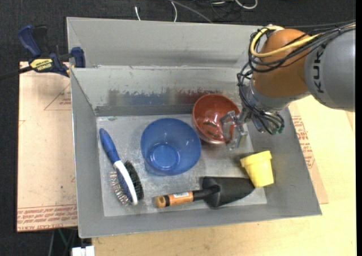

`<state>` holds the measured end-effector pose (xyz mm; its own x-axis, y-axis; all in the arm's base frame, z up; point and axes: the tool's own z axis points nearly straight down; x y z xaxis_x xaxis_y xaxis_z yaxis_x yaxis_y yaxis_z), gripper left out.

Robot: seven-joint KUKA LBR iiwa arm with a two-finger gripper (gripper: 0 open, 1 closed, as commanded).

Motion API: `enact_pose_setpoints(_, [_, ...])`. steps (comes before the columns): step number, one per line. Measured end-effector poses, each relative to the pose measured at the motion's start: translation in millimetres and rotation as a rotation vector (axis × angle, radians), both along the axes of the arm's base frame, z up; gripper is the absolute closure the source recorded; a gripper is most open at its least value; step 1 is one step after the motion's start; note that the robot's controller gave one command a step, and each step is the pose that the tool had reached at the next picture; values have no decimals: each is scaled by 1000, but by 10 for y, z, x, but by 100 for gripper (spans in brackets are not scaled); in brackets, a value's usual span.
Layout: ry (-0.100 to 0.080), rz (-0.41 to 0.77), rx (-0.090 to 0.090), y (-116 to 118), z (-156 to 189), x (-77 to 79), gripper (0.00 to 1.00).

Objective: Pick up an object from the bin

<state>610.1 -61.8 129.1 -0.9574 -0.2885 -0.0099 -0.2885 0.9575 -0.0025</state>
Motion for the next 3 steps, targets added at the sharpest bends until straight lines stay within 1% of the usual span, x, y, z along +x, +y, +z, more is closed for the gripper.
enact_pose_setpoints(1, [0, 0, 0, 0, 1, 0, 100])
enact_pose_setpoints(2, [12, -5, 2, -7, 153, -37, 100])
enact_pose_setpoints(3, [3, 46, 1, -16, 135, 53, 100])
